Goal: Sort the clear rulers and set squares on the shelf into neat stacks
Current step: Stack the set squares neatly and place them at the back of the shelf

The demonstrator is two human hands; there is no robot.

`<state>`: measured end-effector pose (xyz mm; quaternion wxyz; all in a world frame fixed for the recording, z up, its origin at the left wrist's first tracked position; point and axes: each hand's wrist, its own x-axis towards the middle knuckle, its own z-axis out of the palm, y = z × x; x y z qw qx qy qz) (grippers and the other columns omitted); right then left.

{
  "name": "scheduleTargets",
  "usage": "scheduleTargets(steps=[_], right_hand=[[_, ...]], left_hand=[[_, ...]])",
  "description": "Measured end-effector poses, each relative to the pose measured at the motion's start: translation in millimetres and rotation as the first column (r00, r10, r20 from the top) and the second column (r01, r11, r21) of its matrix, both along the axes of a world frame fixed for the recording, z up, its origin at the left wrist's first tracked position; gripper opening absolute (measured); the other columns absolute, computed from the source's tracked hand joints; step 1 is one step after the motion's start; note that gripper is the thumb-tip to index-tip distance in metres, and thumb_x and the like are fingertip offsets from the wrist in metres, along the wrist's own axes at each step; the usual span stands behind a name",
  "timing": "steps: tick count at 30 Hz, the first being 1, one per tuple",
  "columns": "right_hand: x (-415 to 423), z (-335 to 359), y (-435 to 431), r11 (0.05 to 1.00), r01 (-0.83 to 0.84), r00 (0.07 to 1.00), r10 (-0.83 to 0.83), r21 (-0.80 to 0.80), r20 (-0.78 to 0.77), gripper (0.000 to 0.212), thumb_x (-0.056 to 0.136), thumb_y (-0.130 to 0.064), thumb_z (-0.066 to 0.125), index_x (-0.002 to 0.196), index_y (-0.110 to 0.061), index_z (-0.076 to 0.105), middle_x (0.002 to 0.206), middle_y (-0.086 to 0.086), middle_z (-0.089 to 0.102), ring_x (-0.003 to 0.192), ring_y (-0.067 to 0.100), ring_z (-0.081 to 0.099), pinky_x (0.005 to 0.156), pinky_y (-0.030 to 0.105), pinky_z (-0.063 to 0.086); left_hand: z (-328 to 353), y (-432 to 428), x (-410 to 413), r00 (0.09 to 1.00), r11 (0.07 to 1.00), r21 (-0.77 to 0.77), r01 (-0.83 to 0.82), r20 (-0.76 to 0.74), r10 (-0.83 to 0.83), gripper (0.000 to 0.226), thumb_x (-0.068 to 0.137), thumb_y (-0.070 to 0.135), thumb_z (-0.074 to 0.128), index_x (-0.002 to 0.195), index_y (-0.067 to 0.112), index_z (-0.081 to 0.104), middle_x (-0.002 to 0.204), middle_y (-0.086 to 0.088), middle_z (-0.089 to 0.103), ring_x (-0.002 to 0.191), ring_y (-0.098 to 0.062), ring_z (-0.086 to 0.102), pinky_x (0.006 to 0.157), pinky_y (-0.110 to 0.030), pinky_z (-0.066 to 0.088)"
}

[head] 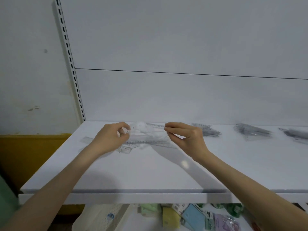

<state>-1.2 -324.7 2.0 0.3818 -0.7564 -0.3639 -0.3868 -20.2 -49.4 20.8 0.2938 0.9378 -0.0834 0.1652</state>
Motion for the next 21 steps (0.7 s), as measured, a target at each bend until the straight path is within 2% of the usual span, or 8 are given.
scheduleTargets(steps=[2, 5, 8, 11, 17, 21], right_hand=[[-4.1, 0.5, -13.3, 0.999, 0.047, 0.999, -0.047, 0.004, -0.004, 0.014, 0.081, -0.003, 0.071, 0.092, -0.007, 0.078, 0.102, 0.003, 0.073, 0.094, 0.006, 0.066, 0.085, 0.011, 0.049], [-12.2, -2.0, -35.2, 0.993, 0.117, 0.993, -0.117, -0.003, 0.006, 0.015, 0.079, -0.001, 0.071, 0.092, -0.005, 0.077, 0.102, 0.004, 0.073, 0.096, 0.007, 0.066, 0.089, 0.011, 0.048], [-23.4, -7.1, -61.2, 0.981, 0.193, 0.981, -0.193, -0.003, -0.015, 0.017, 0.077, 0.001, 0.071, 0.091, -0.005, 0.078, 0.101, 0.004, 0.073, 0.098, 0.007, 0.066, 0.09, 0.011, 0.047], [-36.1, -10.5, -89.6, 0.967, 0.256, 0.964, -0.256, -0.008, -0.067, 0.019, 0.079, -0.001, 0.067, 0.094, -0.007, 0.078, 0.104, 0.002, 0.073, 0.099, 0.005, 0.066, 0.091, 0.013, 0.049], [-55.1, -15.5, -148.6, 0.934, 0.356, 0.927, -0.353, 0.001, -0.126, 0.02, 0.08, -0.004, 0.065, 0.095, -0.01, 0.078, 0.103, -0.002, 0.072, 0.1, 0.004, 0.065, 0.089, 0.013, 0.049], [-59.8, -19.6, -190.7, 0.908, 0.418, 0.899, -0.417, -0.019, -0.133, 0.022, 0.08, -0.002, 0.065, 0.096, -0.009, 0.077, 0.104, 0.001, 0.072, 0.101, -0.001, 0.062, 0.09, 0.009, 0.047]], left_hand=[[1.3, -14.4, 0.9, 0.996, 0.997, -0.051, 0.061, -0.066, -0.065, 0.027, 0.078, 0.02, 0.071, 0.098, 0.036, 0.063, 0.074, 0.009, 0.06, 0.058, -0.003, 0.053, 0.065, -0.026, 0.043], [-1.1, -37.9, 5.7, 0.992, 0.993, 0.016, 0.118, -0.056, -0.117, 0.039, 0.072, 0.011, 0.072, 0.106, 0.03, 0.066, 0.071, 0.011, 0.06, 0.058, 0.002, 0.053, 0.064, -0.021, 0.04], [-2.0, -63.6, 13.6, 0.987, 0.987, 0.012, 0.157, -0.018, -0.157, 0.042, 0.072, 0.008, 0.071, 0.113, 0.019, 0.069, 0.072, 0.011, 0.06, 0.063, -0.002, 0.052, 0.073, -0.028, 0.046], [-2.8, -90.2, 19.4, 0.981, 0.978, 0.073, 0.195, -0.009, -0.195, 0.046, 0.072, 0.015, 0.069, 0.118, 0.021, 0.066, 0.074, 0.014, 0.06, 0.07, -0.012, 0.053, 0.078, -0.038, 0.051], [-5.8, -143.2, 20.0, 0.972, 0.955, 0.182, 0.235, -0.054, -0.229, 0.052, 0.069, 0.044, 0.054, 0.12, 0.036, 0.059, 0.077, 0.015, 0.058, 0.084, -0.014, 0.054, 0.066, -0.027, 0.039], [-6.4, -181.7, 25.4, 0.974, 0.944, 0.243, 0.225, -0.059, -0.217, 0.047, 0.081, 0.034, 0.06, 0.127, 0.037, 0.051, 0.085, 0.012, 0.06, 0.087, -0.015, 0.054, 0.065, -0.027, 0.036]])
